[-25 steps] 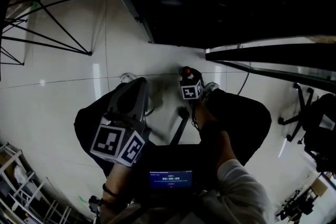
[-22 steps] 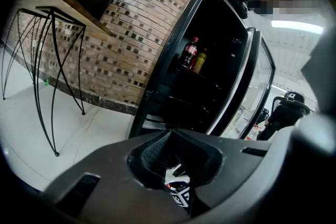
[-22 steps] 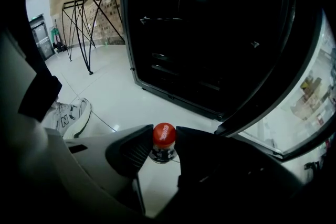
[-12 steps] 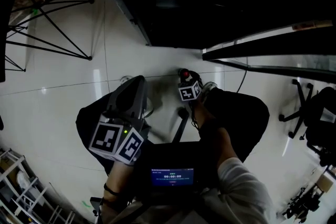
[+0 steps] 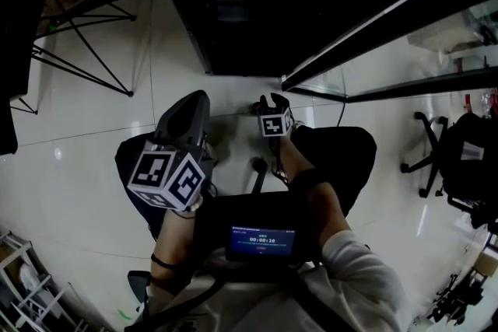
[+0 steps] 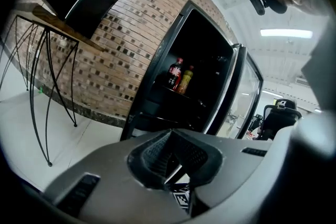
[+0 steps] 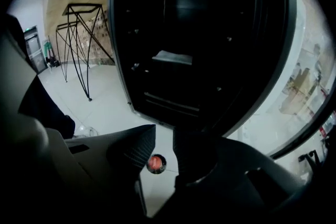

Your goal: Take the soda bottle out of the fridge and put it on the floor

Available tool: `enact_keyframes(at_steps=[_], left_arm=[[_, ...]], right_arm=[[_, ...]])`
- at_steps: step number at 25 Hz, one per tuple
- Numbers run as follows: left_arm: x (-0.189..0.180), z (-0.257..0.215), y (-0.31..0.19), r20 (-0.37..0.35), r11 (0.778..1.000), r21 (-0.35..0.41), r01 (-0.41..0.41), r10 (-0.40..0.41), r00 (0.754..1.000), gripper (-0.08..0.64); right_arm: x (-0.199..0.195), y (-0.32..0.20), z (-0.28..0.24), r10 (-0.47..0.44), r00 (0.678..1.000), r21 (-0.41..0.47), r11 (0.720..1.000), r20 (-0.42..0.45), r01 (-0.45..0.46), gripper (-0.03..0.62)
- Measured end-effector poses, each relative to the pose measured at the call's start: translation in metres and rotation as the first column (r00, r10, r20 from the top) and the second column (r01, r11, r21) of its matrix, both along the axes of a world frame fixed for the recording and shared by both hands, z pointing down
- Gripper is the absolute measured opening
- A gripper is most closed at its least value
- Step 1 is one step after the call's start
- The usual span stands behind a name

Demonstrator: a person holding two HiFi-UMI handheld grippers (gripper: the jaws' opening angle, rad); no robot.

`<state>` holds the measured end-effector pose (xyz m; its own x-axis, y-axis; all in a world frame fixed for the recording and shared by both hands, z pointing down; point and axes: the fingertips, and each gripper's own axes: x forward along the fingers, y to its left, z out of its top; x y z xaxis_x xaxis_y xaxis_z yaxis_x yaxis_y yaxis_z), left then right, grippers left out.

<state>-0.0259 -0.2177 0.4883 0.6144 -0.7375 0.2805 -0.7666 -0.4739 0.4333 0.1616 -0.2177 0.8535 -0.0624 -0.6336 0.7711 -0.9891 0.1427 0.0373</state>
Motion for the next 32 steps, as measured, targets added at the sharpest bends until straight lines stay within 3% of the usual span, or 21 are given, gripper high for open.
enact_keyframes(at_steps=[2,9,14,19,25,32], left_arm=[[0.006,-0.016,0.009,-0.014,1.000,0.025,-0.012,0.012,1.000,0.002],[0.022,-0.074,0.036,-0.035,0.989,0.133,-0.060,0.065,0.997,0.002],[0.024,-0.095,0.057,-0.028,0.982,0.172,-0.072,0.078,0.997,0.002],[0.015,-0.105,0.069,0.015,0.976,0.209,-0.058,0.056,0.998,0.002],[0.012,-0.106,0.075,0.060,0.973,0.220,-0.068,0.056,0.997,0.002],[0.019,-0.099,0.084,0.080,0.974,0.208,-0.084,0.068,0.994,0.002]], right_arm=[[0.004,-0.010,-0.034,0.009,1.000,0.052,0.999,0.014,-0.010,0.014],[0.011,-0.037,-0.168,-0.080,0.997,0.235,0.969,0.002,0.077,0.014],[0.009,-0.029,-0.275,-0.154,0.988,0.374,0.915,-0.015,0.148,0.014],[0.011,-0.006,-0.359,-0.171,0.985,0.486,0.863,0.027,0.136,0.015],[0.009,0.024,-0.408,-0.155,0.976,0.537,0.842,0.154,0.049,0.015],[0.022,0.065,-0.425,-0.148,0.946,0.558,0.829,0.290,-0.042,0.015]])
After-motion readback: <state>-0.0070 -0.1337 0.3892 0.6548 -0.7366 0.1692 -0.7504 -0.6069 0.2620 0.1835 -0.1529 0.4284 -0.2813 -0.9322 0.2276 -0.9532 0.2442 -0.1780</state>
